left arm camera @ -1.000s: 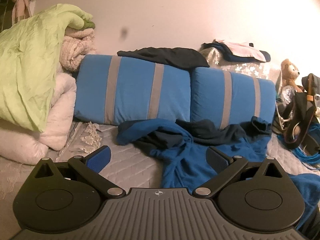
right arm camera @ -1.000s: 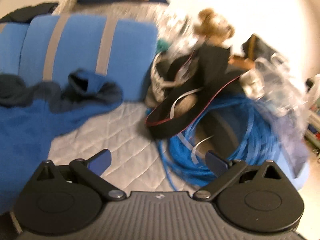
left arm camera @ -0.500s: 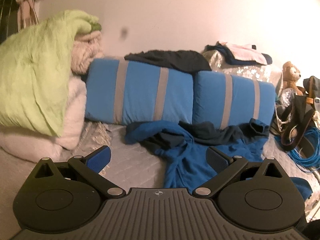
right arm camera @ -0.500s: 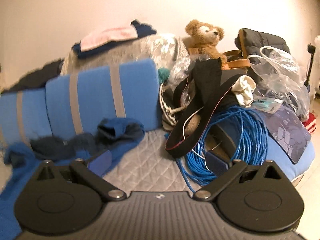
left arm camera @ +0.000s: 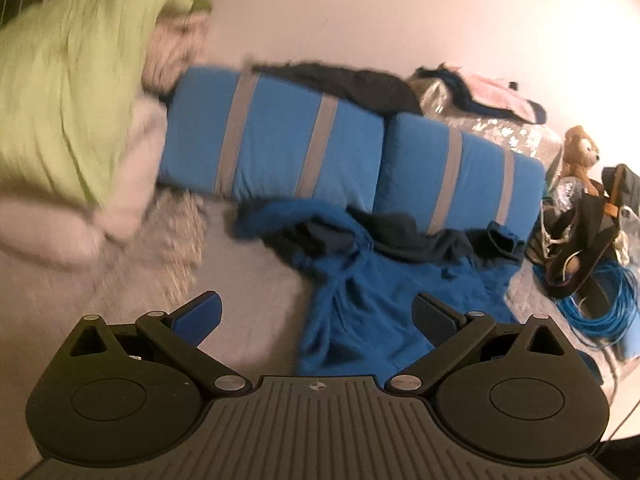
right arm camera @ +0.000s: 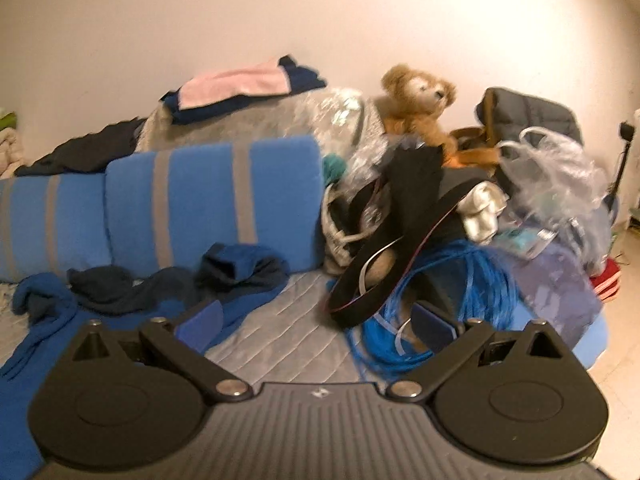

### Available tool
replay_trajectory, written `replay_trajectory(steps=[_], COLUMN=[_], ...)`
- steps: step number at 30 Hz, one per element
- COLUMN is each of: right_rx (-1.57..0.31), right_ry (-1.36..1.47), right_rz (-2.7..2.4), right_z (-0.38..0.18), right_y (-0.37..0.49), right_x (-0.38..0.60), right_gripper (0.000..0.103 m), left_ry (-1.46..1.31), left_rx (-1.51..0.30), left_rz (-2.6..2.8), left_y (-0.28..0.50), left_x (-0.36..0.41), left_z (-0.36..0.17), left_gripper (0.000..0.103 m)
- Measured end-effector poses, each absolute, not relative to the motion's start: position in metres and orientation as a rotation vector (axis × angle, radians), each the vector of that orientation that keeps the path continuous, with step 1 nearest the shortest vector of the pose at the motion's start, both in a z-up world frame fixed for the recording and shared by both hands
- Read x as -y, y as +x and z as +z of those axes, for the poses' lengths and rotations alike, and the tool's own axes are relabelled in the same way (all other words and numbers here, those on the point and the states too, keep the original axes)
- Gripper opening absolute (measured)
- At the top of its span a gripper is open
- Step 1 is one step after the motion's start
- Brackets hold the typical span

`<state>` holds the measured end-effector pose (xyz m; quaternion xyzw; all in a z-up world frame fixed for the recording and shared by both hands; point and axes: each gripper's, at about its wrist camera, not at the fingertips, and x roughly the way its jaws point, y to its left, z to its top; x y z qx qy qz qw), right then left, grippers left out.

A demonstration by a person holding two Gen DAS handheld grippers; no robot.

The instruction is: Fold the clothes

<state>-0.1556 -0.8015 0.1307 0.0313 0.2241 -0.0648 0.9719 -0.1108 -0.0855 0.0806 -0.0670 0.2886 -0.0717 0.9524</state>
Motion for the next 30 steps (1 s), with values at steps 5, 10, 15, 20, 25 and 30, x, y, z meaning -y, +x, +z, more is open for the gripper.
replay_trajectory(steps=[5,10,15,20,25,30], right_rx=[-0.492,-0.537,-0.604,-0.667,-0.688,-0.697], right_ry=[0.06,0.029,0.027,-0.032,0.06,0.154], right_rz=[-0.071,-0.049,-0.009,0.022,0.131,0.237], right_z=[0.102,0.073,0.052,0.038,0.03,0.027], right_y=[-0.148,-0.138,-0.13,-0.124,-0.127,-0.127], right_x=[0.782,0.765,0.754,0.743,0.747,0.749], right_gripper=[0.103,0.103,0.103,0.103,0.103,0.103], left_ry=[-0.123,-0.04,-0.077,-0.163,-0.381,-0.667], left_rx=[-0.692,-0.734,-0.736,-0.737,-0.775,-0.811], left_rz=[-0.096,-0.047,-0.093,-0.167,-0.259,-0.376], left_y=[-0.089,-0.081,-0.071,-0.066,-0.059,-0.058], left_x=[0.089,0.093,0.092,0.08,0.052,0.028], left_z=[0.046,0.028,0.022,0.012,-0.008,-0.038], left_gripper=[0.103,0.103,0.103,0.103,0.103,0.103])
